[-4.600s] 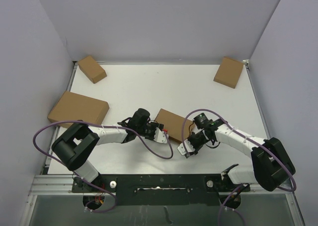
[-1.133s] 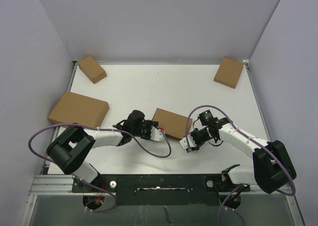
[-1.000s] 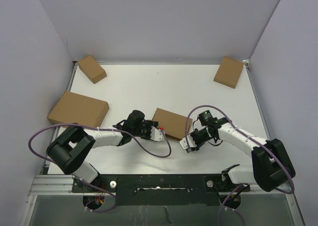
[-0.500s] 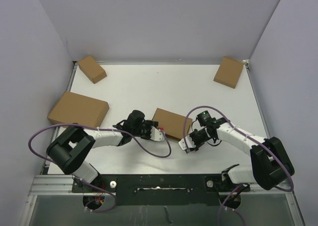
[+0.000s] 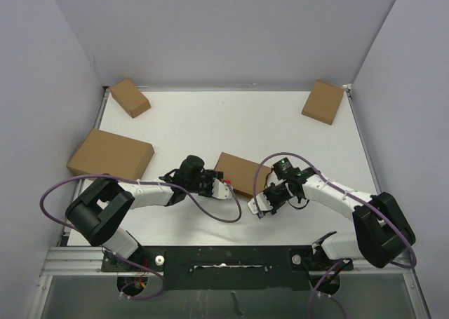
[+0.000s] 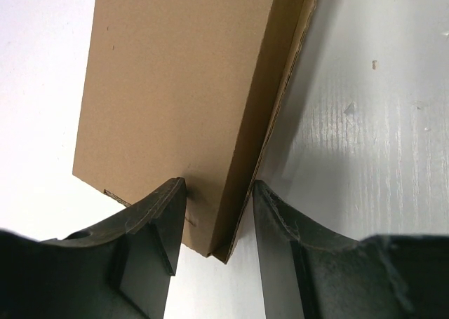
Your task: Fold the paper box
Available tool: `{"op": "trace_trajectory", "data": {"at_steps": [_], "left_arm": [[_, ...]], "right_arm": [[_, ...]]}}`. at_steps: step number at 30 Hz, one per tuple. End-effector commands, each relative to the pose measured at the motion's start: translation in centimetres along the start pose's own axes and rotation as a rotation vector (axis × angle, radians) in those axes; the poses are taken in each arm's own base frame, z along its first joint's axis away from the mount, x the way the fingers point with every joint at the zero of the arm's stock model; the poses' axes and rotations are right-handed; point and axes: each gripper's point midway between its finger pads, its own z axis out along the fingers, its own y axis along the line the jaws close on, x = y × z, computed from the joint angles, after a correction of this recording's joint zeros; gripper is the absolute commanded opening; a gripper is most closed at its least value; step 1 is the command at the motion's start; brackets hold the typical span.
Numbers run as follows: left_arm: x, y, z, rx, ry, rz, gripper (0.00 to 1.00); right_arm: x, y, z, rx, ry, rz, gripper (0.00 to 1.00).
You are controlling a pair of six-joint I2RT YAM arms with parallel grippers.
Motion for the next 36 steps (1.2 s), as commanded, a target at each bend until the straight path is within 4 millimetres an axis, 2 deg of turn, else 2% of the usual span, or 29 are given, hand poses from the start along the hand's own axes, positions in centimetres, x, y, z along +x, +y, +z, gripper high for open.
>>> {"op": "trace_trajectory", "data": {"at_steps": [1,11,22,36], "left_arm": [[-0.9,-0.3,0.5,0.046,-0.037,-0.005,0.4],[-1.2,-0.7,0.5,0.074,-0.048,-0.004,0.39],[-1.2,-0.9,0.6,0.098,-0.049,-0.001,0.39],[-1.2,-1.1,0.7,0.109,-0.049,0.002,0.38]], "right_arm": [[-0.2,-1.4,0.4,0.029,0.026,-0.048,0.02],[-1.4,-2.2,1.2,0.014,0.044,-0.133,0.02],[-1.7,-3.1,1.1,0.011,0.08,-0.22,0.02],[-1.7,-3.8,0.9,-0.02,0.077,-0.227,0.03]]}}
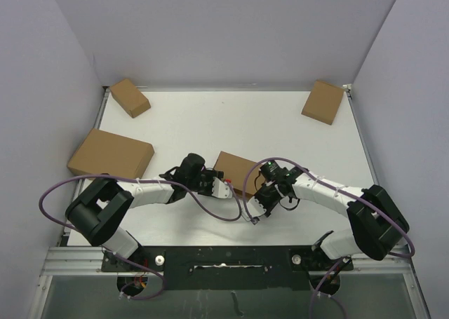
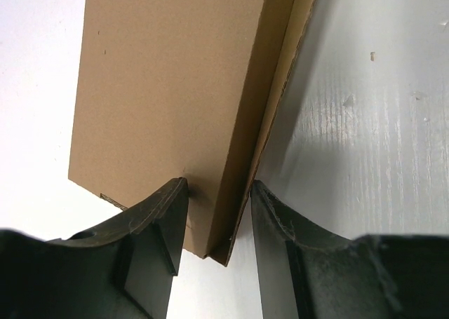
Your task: Fold the paper box
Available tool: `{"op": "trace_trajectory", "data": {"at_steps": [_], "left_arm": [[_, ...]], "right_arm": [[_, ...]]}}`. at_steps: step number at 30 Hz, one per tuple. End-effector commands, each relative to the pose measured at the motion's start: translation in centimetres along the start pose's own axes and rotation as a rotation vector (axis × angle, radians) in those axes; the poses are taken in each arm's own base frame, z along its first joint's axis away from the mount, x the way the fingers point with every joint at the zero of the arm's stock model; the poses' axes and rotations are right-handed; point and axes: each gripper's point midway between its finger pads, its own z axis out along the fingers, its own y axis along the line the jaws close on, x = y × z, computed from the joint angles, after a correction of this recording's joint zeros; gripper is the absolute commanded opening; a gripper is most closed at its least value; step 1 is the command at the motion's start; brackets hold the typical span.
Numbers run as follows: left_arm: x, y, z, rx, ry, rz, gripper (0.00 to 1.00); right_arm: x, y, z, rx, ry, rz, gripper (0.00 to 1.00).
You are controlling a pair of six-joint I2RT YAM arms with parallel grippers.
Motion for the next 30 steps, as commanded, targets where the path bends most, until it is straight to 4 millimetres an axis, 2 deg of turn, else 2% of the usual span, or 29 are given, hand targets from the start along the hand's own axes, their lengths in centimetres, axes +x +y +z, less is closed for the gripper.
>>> {"op": "trace_trajectory", "data": {"at_steps": [1,16,22,30], "left_arm": [[-1.4,-1.1,0.8,0.077,-0.068,-0.007,0.38],[-1.3,-1.2,0.9,0.088,-0.068,-0.01,0.38],[-1.4,-1.1,0.9,0.086,-0.069,-0.011,0.38],[-1.5,-1.0,0.9,0.084,-0.069,-0.017,0.38]], "right_arm": [[-0.1,-3.0,-0.7,0.065,0.004,-0.067,0.03],[0.8,-3.4,-2.2,0.093,0.012,-0.034,0.06],[0.4,-4.1,-3.1,0.144,-0.004,-0.027,0.16],[-0.5,-4.5,-5.0,0.214,-0.058,-0.005,0.25]]}}
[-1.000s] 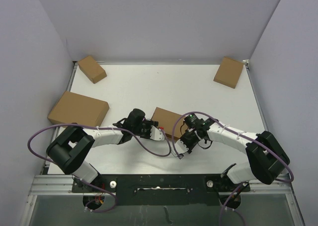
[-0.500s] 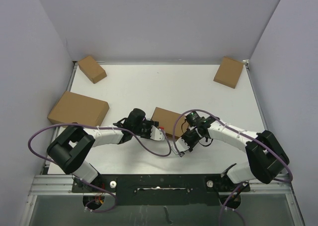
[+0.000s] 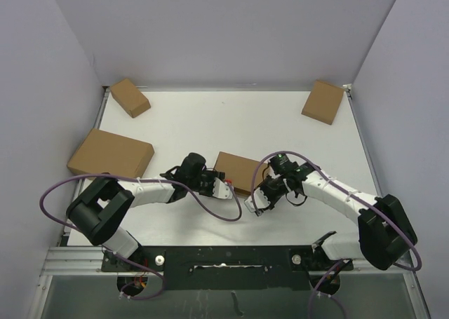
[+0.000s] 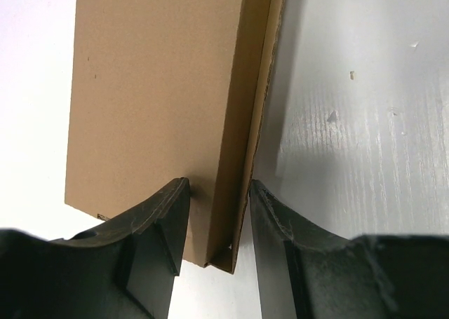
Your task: Fold the paper box
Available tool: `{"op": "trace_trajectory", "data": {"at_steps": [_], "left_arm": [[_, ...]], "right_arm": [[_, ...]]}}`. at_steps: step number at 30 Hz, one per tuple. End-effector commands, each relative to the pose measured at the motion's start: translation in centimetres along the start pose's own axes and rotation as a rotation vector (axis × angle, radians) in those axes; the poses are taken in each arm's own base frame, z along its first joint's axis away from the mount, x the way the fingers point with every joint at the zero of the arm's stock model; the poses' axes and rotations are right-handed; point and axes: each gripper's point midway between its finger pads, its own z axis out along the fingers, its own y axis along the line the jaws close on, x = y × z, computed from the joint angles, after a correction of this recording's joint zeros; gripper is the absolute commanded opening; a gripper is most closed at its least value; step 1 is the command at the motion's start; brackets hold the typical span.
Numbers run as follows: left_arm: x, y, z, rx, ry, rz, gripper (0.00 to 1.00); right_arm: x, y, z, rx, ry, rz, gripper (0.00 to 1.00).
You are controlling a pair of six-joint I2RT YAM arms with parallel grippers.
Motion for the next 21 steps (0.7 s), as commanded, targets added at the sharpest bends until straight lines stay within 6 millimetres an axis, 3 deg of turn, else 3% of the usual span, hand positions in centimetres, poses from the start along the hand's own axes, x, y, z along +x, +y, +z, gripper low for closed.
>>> {"op": "trace_trajectory", "data": {"at_steps": [1,12,21], "left_arm": [[-0.6,-0.6,0.7,0.054,-0.028,-0.017,0.38],[-0.8,-0.3,0.6,0.045,-0.027,-0.029,0.39],[-4.8,3.2,-1.8,-0.063,-0.1,-0.112,0.71]], "right_arm": [[-1.4,-2.9,-2.3,0.125,-0.065,-0.022,0.25],[-0.6,-1.2,-3.3,0.118,-0.146,0.113,0.25],[2.4,-2.7,-6.8,0.275,-0.249,0.469,0.27]]}}
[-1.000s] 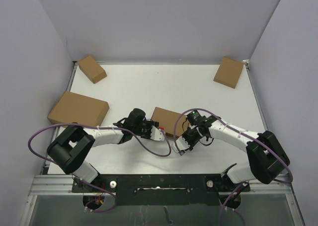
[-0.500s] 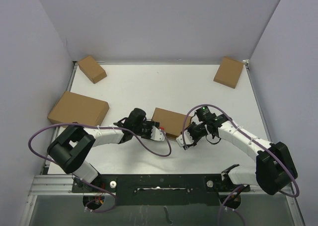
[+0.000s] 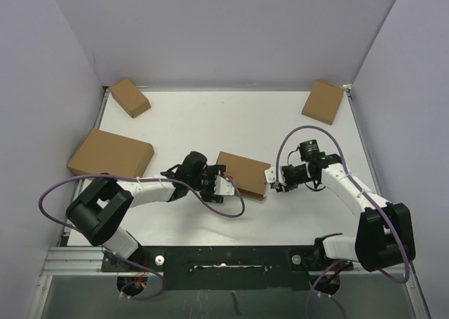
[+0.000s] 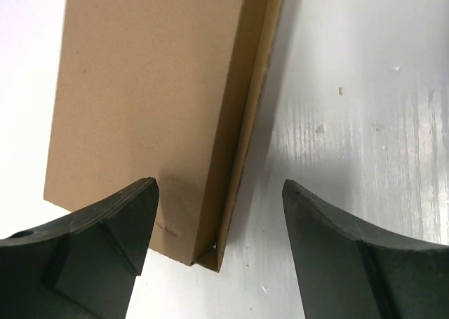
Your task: Fold the paper box
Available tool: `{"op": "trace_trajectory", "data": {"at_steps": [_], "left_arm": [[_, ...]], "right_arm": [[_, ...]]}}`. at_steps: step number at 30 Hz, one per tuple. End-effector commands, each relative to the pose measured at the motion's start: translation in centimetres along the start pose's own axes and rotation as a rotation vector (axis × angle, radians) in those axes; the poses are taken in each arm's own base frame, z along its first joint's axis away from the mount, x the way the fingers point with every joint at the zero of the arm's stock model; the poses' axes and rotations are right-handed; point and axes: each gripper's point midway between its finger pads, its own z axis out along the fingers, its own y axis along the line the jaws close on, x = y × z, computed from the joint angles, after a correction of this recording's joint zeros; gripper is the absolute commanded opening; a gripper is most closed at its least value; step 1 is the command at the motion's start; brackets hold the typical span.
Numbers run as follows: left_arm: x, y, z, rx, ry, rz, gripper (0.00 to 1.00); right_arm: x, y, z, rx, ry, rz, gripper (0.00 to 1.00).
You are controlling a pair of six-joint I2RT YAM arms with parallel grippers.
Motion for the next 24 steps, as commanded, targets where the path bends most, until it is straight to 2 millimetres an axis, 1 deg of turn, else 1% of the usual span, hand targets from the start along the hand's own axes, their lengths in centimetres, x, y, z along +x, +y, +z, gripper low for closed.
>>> {"op": "trace_trajectory", "data": {"at_steps": [1,2,5,6,7,8,10,11,12,14,15,16,17,18,20,21,22,24], "left_arm": [[-5.6,3.8,-2.5,-0.107,-0.125,-0.048,0.74],[-6.2,4.2,-3.0,-0.128,-0.141,-0.089,0.77],[-7.6,6.7,-5.0,-0.243,-0.171,-0.257,0.83],[-7.2,7.5,-5.7,-0.289,-0.151,-0.34,0.84],[-7.4,8.5,-6.5,-0.333,-0.15,-0.437,0.84],[-6.9,9.4,-7.1,-0.371,-0.13,-0.528,0.84],[-5.4,10.7,-8.3,-0.441,-0.078,-0.727,0.82],[-4.6,11.3,-9.0,-0.471,-0.059,-0.842,0.81],[-3.6,11.4,-9.6,-0.486,-0.039,-0.97,0.79],[-2.1,11.1,-10.5,-0.476,-0.047,-1.215,0.69],[-1.1,11.0,-11.1,-0.482,-0.058,-1.345,0.67],[-0.7,10.5,-11.3,-0.472,-0.079,-1.442,0.64],[-0.2,9.4,-11.2,-0.458,-0.087,-1.515,0.62],[0.0,8.7,-11.3,-0.458,-0.094,-1.574,0.6],[0.4,7.3,-11.3,-0.468,-0.09,-1.65,0.6],[0.4,6.7,-11.3,-0.471,-0.094,-1.695,0.6],[0.7,5.7,-11.0,-0.466,-0.094,-1.742,0.61],[0.6,4.3,-10.3,-0.444,-0.107,-1.857,0.65]], "right_arm": [[-0.6,-2.5,-1.9,0.095,-0.114,0.183,0.24],[-0.3,-2.6,-2.1,0.102,-0.12,0.223,0.22],[1.0,-2.8,-2.2,0.104,-0.115,0.344,0.14],[1.5,-2.8,-2.0,0.098,-0.11,0.377,0.11],[2.0,-2.9,-1.9,0.093,-0.099,0.406,0.07],[2.3,-3.1,-1.8,0.092,-0.092,0.438,0.04],[3.3,-4.3,-1.8,0.124,-0.075,0.533,0.04],[3.8,-5.1,-1.9,0.143,-0.069,0.572,0.08],[4.2,-5.9,-2.2,0.162,-0.061,0.591,0.12],[4.8,-7.7,-2.8,0.207,-0.041,0.579,0.19],[4.9,-8.6,-3.0,0.23,-0.039,0.561,0.24],[5.2,-9.3,-3.2,0.252,-0.027,0.54,0.3],[5.6,-10.2,-3.2,0.272,-0.011,0.515,0.35],[6.2,-11.0,-3.3,0.29,0.011,0.492,0.36],[7.4,-12.5,-3.2,0.298,0.054,0.459,0.35],[8.1,-13.0,-3.0,0.292,0.074,0.454,0.31],[8.7,-13.6,-2.8,0.288,0.095,0.449,0.27],[9.9,-14.3,-2.2,0.274,0.127,0.443,0.22]]}}
